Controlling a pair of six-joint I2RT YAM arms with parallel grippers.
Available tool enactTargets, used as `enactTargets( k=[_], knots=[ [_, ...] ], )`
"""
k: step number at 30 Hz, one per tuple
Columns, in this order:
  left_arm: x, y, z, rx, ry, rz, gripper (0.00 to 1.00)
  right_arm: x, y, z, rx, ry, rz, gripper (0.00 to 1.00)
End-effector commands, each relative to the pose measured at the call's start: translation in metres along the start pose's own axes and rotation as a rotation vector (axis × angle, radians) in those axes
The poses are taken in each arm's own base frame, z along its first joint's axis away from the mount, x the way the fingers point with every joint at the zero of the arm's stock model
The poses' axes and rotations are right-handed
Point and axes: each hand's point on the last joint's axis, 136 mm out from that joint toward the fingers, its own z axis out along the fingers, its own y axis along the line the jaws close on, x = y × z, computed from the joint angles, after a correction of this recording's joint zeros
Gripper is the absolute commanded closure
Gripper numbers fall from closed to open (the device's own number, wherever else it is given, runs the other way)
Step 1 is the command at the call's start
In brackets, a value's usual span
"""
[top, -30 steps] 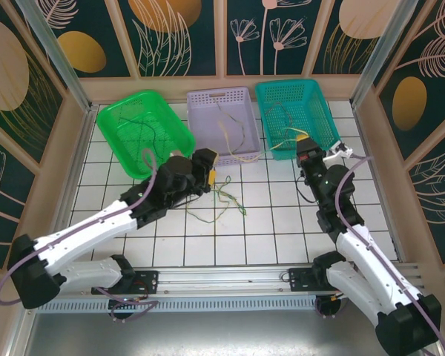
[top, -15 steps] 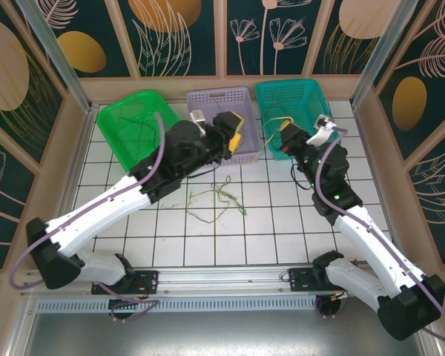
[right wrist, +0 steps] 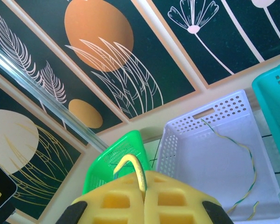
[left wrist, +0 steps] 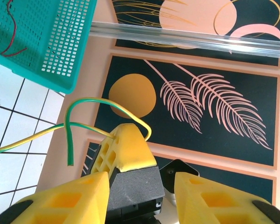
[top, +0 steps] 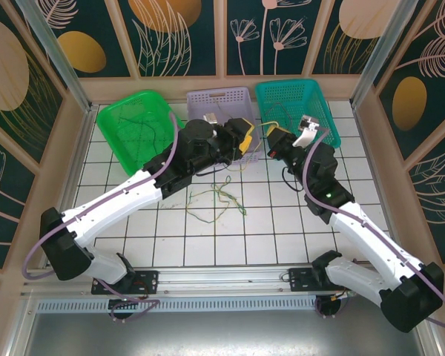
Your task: Untangle the cables
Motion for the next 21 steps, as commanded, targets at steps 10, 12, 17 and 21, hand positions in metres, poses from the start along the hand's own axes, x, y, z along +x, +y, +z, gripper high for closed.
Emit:
enactTargets(
  k=[10,12,17,21],
  knots=[
    [-0.024,0.027,-0.021,-0.11,-0.127,-0.056,0.45,-0.022,0.024,-0.005,-0.057,-0.054,-0.019,1.0],
    [-0.024,0.028,-0.019,-0.066,-0.119,-0.099,0.47,-0.02,0.027,-0.004,-0.068,-0.046,-0.015,1.0],
    [-0.024,0.021,-0.013,-0.018,-0.096,-0.111,0.53,-0.013,0.029,-0.002,-0.074,-0.021,-0.012,1.0],
    [-0.017,0.016,-0.004,-0.011,-0.057,-0.101,0.53,-0.011,0.03,-0.002,-0.079,-0.014,-0.004,1.0]
  ],
)
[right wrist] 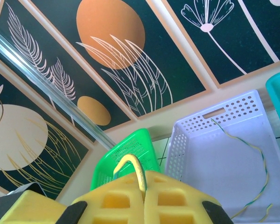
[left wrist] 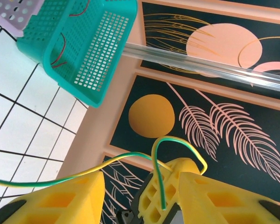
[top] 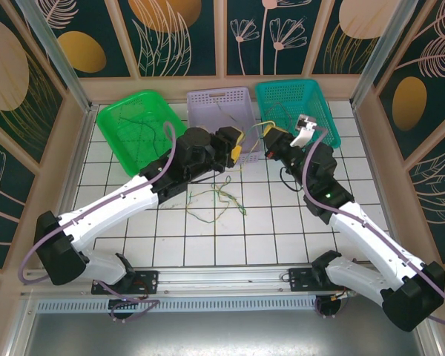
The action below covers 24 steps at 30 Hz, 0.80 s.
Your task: Untangle the cables
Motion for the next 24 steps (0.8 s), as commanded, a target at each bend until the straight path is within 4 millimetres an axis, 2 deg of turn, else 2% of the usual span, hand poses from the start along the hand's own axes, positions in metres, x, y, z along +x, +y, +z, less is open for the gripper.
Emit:
enactTargets(
  k=[1,5,9,14,16,19,21,24],
  knots=[
    [0.009,-0.024,0.005,0.071,0.045,-0.014,0.53,-0.011,0.016,0.0,-0.046,-0.019,0.003,1.0],
    [0.01,-0.029,0.007,0.09,0.05,-0.012,0.56,-0.006,0.016,0.003,-0.046,-0.006,0.008,1.0],
    [0.015,-0.03,0.011,0.096,0.077,-0.006,0.7,-0.004,0.015,0.004,-0.047,-0.003,0.014,1.0],
    [0.008,-0.027,0.008,0.069,0.038,0.023,0.98,-0.004,0.016,0.003,-0.049,-0.003,0.01,1.0],
    [-0.002,-0.031,0.005,0.054,-0.001,0.068,1.0,-0.002,0.018,0.002,-0.057,0.011,-0.003,1.0],
    [-0.024,-0.048,-0.001,0.075,-0.054,0.153,1.0,0.005,0.014,-0.001,-0.036,0.043,-0.034,1.0],
    [-0.039,-0.071,-0.001,0.112,-0.065,0.247,1.0,0.017,0.016,-0.004,-0.065,0.095,-0.063,1.0],
    [-0.048,-0.105,0.009,0.132,-0.016,0.462,1.0,0.036,0.018,-0.006,-0.102,0.187,-0.122,1.0]
  ],
)
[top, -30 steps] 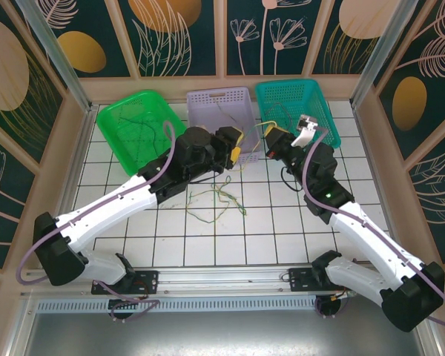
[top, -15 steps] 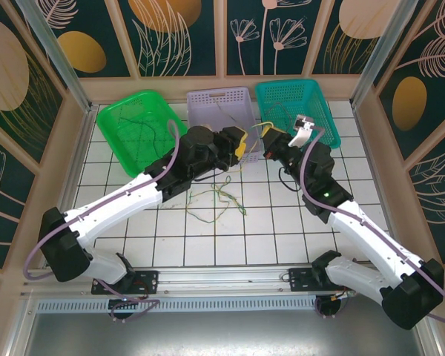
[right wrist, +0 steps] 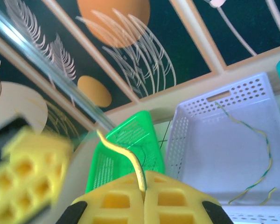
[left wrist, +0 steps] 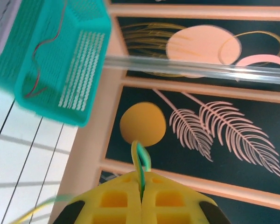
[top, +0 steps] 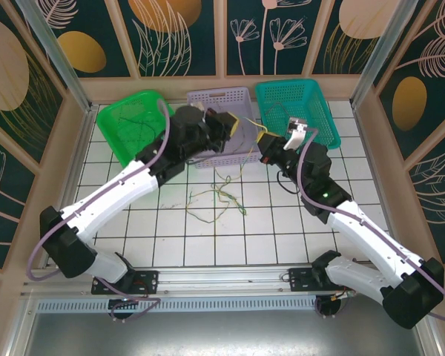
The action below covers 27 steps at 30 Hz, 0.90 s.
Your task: Untangle the cables
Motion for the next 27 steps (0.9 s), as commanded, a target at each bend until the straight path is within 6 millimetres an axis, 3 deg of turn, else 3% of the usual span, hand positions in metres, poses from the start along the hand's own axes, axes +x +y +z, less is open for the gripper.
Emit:
enactTargets(
  k=[1,3,7,12,13,14,15,16,21,24,27],
  knots=[
    [-0.023,-0.043,0.008,0.054,0.035,0.325,1.0,0.013,0.015,-0.006,-0.071,0.096,-0.101,1.0],
    [-0.027,-0.05,0.018,0.008,0.112,0.498,1.0,0.026,0.013,-0.005,-0.069,0.172,-0.167,1.0],
    [-0.041,-0.037,0.036,-0.113,0.218,0.715,1.0,0.045,0.006,-0.001,-0.052,0.304,-0.297,1.0],
    [-0.062,-0.042,0.04,-0.144,0.209,0.764,1.0,0.065,-0.007,0.002,-0.024,0.428,-0.38,1.0],
    [-0.066,-0.043,0.04,-0.142,0.196,0.754,0.94,0.065,-0.01,0.003,-0.006,0.426,-0.383,1.0],
    [-0.069,-0.045,0.038,-0.143,0.175,0.73,0.76,0.06,-0.014,0.005,0.025,0.41,-0.38,1.0],
    [-0.072,-0.046,0.036,-0.153,0.153,0.694,0.65,0.054,-0.019,0.006,0.059,0.388,-0.376,1.0],
    [-0.073,-0.045,0.034,-0.162,0.14,0.651,0.61,0.047,-0.022,0.007,0.088,0.364,-0.374,1.0],
    [-0.07,-0.032,0.007,-0.165,0.06,0.338,0.56,0.008,-0.039,0.008,0.251,0.182,-0.405,1.0],
    [-0.072,-0.035,-0.023,-0.09,-0.028,0.191,0.51,-0.005,-0.044,0.008,0.315,0.112,-0.473,1.0],
    [-0.062,-0.029,-0.032,-0.058,-0.021,0.056,0.49,-0.012,-0.043,0.008,0.35,0.064,-0.584,1.0]
  ],
)
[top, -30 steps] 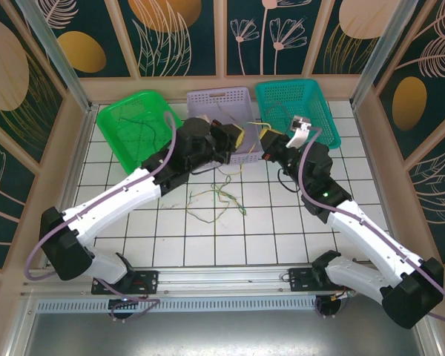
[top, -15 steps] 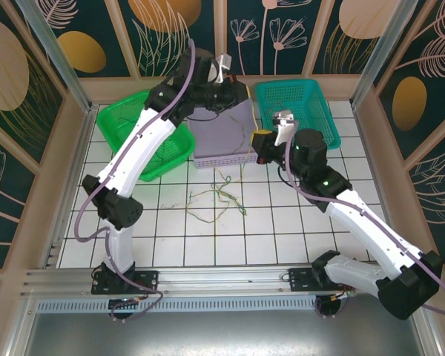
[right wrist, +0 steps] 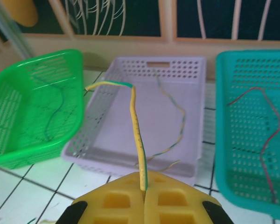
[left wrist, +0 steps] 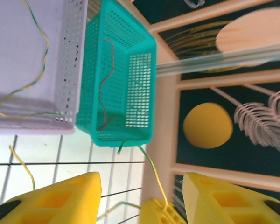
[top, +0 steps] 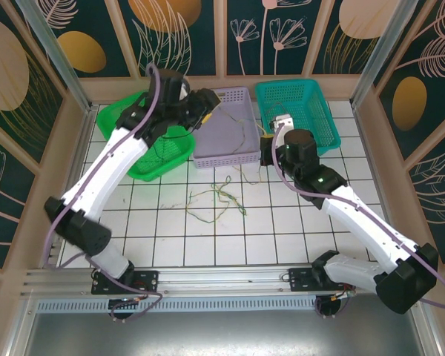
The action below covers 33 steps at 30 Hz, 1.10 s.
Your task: Untangle the cables
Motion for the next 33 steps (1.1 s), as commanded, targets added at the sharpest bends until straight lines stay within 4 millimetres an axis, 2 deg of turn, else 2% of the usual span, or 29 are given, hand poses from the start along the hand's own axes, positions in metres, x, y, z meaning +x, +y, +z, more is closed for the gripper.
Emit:
enactTargets(
  k=[1,3,7,11,14,17,21,24,28,30,32,33],
  knots=[
    [-0.002,-0.042,-0.022,0.206,-0.052,-0.196,0.49,-0.024,-0.011,-0.009,0.119,-0.127,-0.122,1.0],
    [0.012,-0.048,-0.018,0.249,-0.024,-0.268,0.47,-0.028,-0.007,-0.01,0.138,-0.151,-0.198,1.0],
    [0.037,-0.069,-0.005,0.273,0.031,-0.289,0.43,-0.033,0.002,-0.011,0.181,-0.173,-0.328,1.0],
    [0.052,-0.056,0.018,0.188,0.07,-0.269,0.44,-0.041,0.016,-0.017,0.195,-0.213,-0.41,1.0],
    [0.052,-0.042,0.027,0.153,0.059,-0.277,0.45,-0.042,0.031,-0.022,0.17,-0.225,-0.45,1.0],
    [0.052,-0.04,0.037,0.152,0.059,-0.272,0.45,-0.036,0.046,-0.025,0.144,-0.225,-0.489,1.0],
    [0.054,-0.032,0.052,0.106,0.07,-0.23,0.46,-0.036,0.057,-0.03,0.131,-0.237,-0.504,1.0],
    [0.046,-0.021,0.052,0.066,0.028,-0.202,0.48,-0.036,0.06,-0.033,0.13,-0.24,-0.508,1.0],
    [0.037,-0.016,0.054,0.043,-0.002,-0.172,0.62,-0.033,0.066,-0.034,0.106,-0.229,-0.511,1.0],
    [0.034,-0.018,0.052,0.038,-0.011,-0.148,0.77,-0.03,0.068,-0.035,0.088,-0.22,-0.503,1.0],
    [0.026,-0.028,0.044,0.045,-0.041,-0.096,1.0,-0.024,0.074,-0.035,0.03,-0.188,-0.487,1.0],
    [0.022,-0.027,0.049,0.034,-0.055,-0.065,1.0,-0.021,0.078,-0.035,-0.014,-0.166,-0.471,1.0]
  ],
)
